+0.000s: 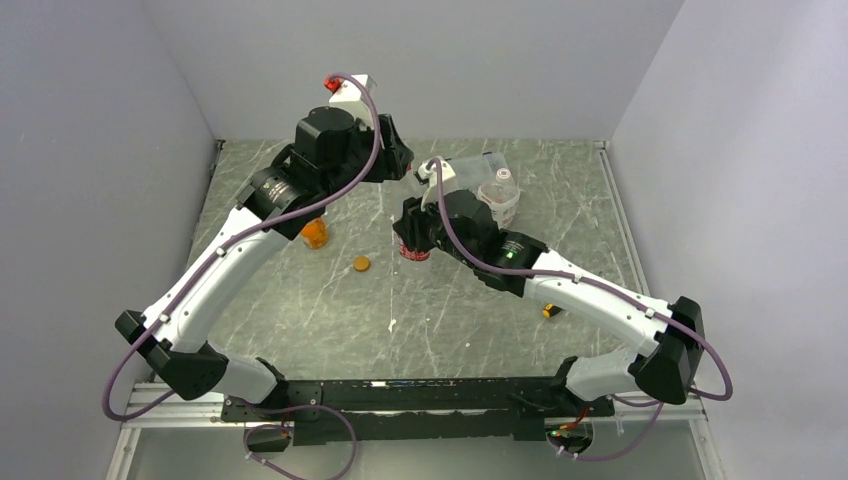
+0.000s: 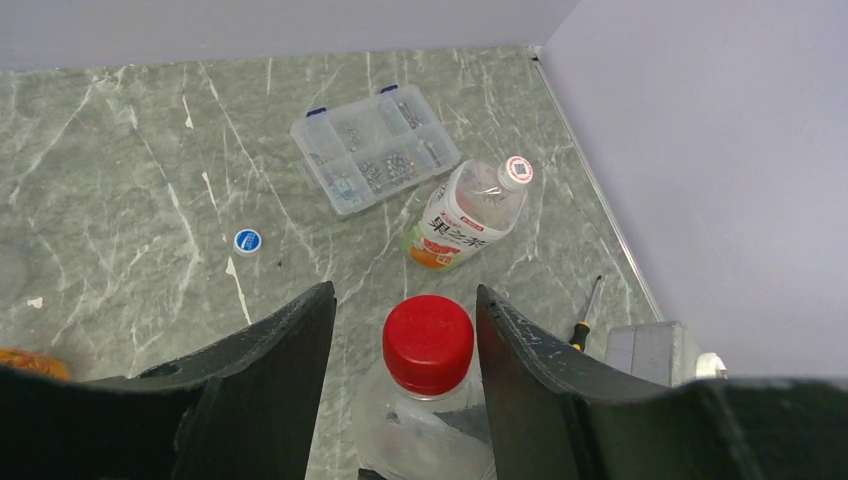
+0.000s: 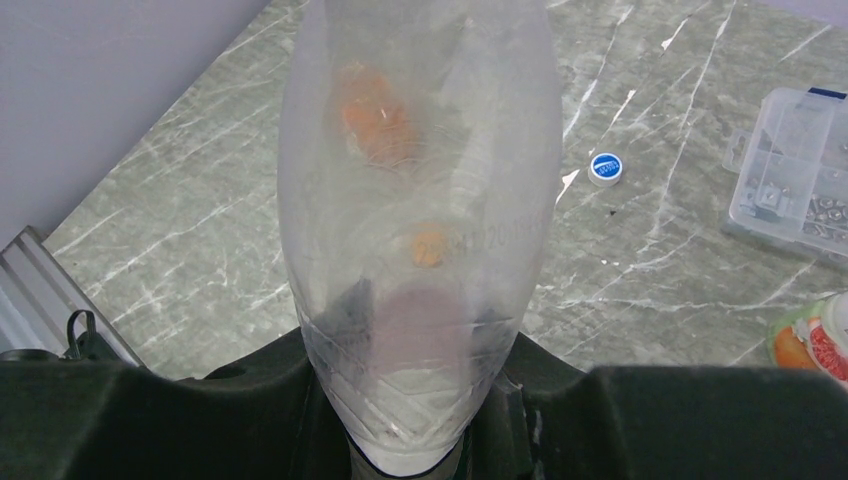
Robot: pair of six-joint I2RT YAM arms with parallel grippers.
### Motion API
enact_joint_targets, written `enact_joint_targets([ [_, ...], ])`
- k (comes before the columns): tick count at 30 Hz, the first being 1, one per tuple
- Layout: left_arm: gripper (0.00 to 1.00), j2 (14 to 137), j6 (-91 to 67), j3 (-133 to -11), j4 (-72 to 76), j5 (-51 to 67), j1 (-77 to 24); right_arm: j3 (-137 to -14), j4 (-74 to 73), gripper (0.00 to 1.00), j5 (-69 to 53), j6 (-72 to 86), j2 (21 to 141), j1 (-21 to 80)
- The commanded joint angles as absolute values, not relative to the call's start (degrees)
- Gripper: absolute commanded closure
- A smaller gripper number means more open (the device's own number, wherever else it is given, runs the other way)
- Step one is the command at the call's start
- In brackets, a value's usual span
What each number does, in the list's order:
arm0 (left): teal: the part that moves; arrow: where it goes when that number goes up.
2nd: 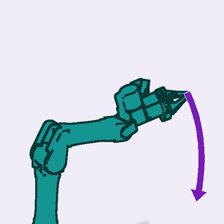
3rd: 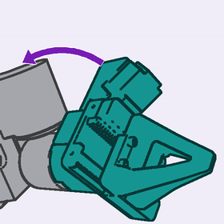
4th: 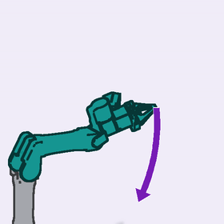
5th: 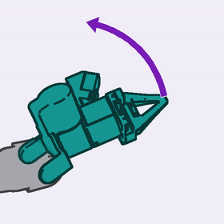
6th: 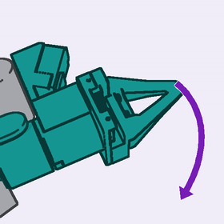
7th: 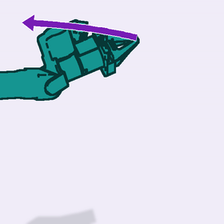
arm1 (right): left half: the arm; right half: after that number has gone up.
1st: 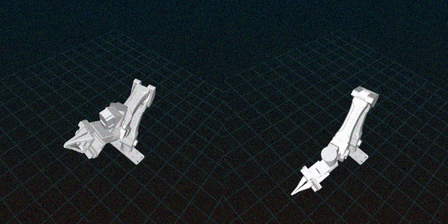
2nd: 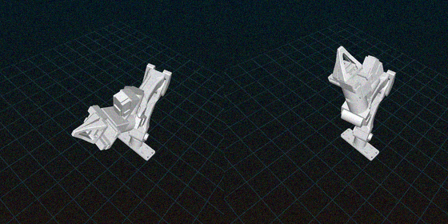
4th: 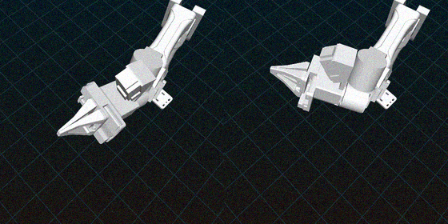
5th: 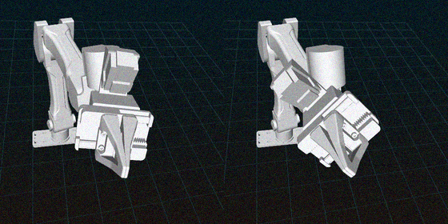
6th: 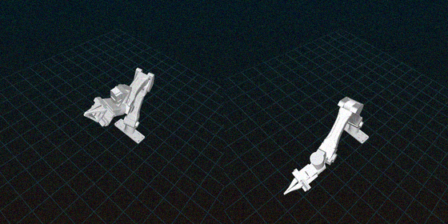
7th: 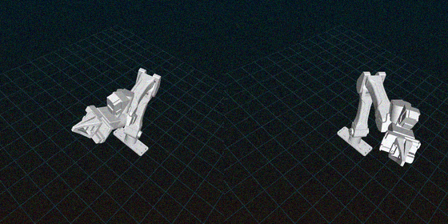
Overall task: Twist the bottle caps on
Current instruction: Screw the bottle cap onto the plastic bottle.
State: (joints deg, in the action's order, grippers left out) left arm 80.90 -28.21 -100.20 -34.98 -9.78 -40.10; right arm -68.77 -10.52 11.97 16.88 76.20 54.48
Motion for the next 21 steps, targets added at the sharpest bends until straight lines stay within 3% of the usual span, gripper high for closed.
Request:
enact_joint_targets([
  [1, 0.42, 81.2, -29.0, -100.4, -33.4, -8.8, -40.4, -72.0, -8.9, 0.82, 13.2, 16.0, 75.8, 54.8],
  [9, 0.54, 81.1, -29.0, -99.8, -33.0, -8.4, -40.4, -72.3, -9.2, 0.82, 12.8, 15.7, 75.9, 54.8],
  [14, 0.74, 80.9, -28.9, -99.6, -33.6, -7.0, -40.4, -72.2, -9.0, 0.83, 10.9, 15.2, 75.1, 54.5],
  [21, 0.91, 75.8, -26.7, -96.3, -30.8, 2.3, -40.2, -69.0, -3.1, 0.83, -12.4, 14.1, 70.2, 48.4],
])
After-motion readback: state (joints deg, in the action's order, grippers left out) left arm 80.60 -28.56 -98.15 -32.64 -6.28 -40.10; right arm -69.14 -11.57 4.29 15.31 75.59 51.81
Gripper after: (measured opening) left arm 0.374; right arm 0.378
